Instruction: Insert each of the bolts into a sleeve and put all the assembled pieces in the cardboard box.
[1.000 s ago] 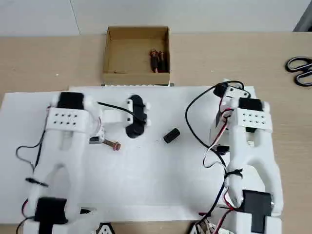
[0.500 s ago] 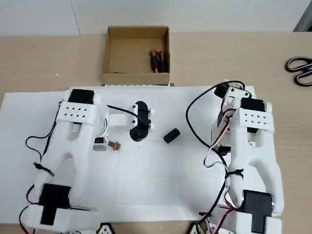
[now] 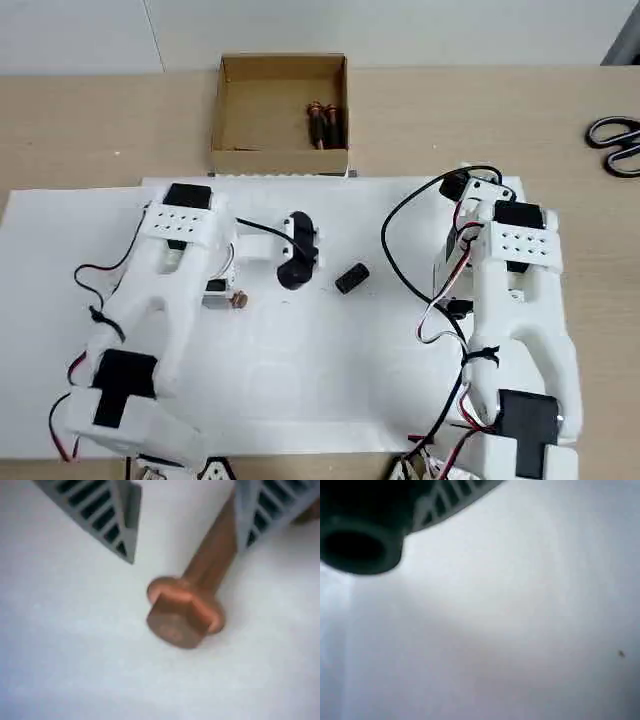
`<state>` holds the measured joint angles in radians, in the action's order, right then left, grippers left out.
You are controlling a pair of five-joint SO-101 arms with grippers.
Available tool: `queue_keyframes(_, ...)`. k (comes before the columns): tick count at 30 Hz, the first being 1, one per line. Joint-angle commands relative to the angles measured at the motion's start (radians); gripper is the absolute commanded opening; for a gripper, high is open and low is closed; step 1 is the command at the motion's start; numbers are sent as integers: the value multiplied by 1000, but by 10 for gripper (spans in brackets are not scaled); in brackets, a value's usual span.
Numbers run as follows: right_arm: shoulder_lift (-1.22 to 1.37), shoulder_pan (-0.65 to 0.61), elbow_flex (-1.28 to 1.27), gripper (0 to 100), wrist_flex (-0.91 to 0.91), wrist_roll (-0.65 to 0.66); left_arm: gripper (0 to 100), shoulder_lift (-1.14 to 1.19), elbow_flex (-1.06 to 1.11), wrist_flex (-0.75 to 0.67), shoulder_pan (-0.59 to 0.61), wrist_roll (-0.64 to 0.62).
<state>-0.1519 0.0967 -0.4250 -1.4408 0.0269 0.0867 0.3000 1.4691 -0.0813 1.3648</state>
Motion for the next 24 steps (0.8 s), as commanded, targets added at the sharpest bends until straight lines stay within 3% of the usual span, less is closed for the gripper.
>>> queue_keyframes(1,-39,12,5,4,-2,9,127,17,-15,-34,-14,379)
queue_keyframes(10,-44,12,5,4,-7,9,126,107,-15,-72,-14,376)
queue_keyframes(18,-44,12,5,4,-7,9,6,157,-15,-72,-18,377)
queue_keyframes(24,-45,10,9,4,-7,9,5,150,-73,-9,-18,354)
